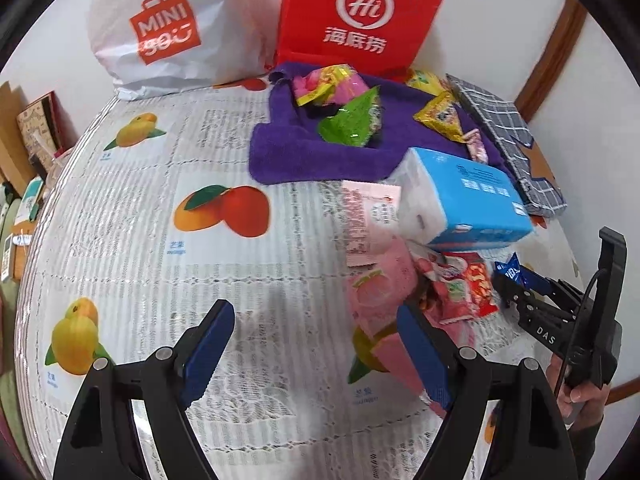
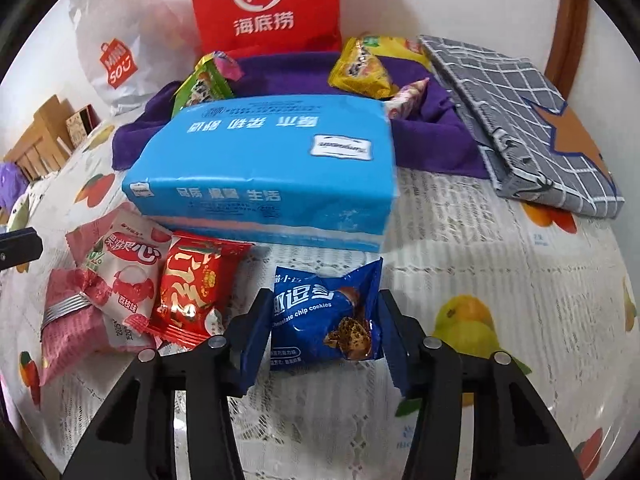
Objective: Organize snacks
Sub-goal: 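Grasp the blue chip-cookie packet with the right tool, then lift the blue packet with the right tool while the left tool grasps the pink wrapped bag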
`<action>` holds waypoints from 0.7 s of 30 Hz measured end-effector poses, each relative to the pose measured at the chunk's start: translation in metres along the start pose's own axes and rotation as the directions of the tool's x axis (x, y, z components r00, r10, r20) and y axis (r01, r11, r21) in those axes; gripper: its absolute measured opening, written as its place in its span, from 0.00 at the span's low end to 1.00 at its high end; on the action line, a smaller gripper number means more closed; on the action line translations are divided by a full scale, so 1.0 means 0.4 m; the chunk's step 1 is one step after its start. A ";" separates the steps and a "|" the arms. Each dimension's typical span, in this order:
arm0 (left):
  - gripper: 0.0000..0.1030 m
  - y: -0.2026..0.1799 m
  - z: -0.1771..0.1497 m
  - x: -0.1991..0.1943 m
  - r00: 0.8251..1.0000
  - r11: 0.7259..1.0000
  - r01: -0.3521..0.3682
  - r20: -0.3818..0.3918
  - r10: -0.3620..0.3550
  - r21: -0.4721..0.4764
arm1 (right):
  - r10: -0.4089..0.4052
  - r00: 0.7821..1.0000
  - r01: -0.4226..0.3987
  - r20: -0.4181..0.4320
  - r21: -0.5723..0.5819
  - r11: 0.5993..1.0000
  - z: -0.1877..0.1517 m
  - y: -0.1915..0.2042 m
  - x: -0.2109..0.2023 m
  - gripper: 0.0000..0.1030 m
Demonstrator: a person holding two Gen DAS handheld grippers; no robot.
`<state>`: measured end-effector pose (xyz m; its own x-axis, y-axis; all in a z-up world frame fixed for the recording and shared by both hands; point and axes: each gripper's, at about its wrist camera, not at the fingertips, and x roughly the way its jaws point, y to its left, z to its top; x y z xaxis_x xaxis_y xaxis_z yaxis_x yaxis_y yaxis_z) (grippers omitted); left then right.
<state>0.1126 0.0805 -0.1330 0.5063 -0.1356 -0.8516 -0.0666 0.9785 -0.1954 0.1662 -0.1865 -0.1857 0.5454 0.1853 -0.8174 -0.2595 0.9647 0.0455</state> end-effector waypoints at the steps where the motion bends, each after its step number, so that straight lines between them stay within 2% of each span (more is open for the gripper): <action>1: 0.80 -0.008 -0.001 -0.001 1.000 1.000 0.010 -0.002 -0.010 0.007 | 0.005 1.000 -0.005 0.002 0.012 1.000 -0.003 -0.005 -0.004 0.47; 12: 0.80 -0.140 -0.007 0.016 0.997 0.985 0.078 -0.012 -0.077 0.154 | 0.003 0.999 -0.007 0.047 0.096 0.995 -0.054 -0.066 -0.091 0.47; 16: 0.80 -0.184 -0.021 0.042 0.991 0.973 0.119 -0.077 -0.105 0.199 | 0.038 0.998 -0.045 0.056 0.116 0.992 -0.075 -0.080 -0.111 0.47; 21: 0.78 -0.230 -0.056 0.063 0.978 0.954 0.172 -0.154 -0.137 0.245 | 0.032 0.997 -0.041 0.075 0.124 0.991 -0.095 -0.092 -0.136 0.47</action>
<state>0.1122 -0.0166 -0.1472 0.3720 -0.2910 -0.8815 0.2341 0.9483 -0.2143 0.1159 -0.2391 -0.1646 0.5953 0.2299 -0.7699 -0.1808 0.9720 0.1504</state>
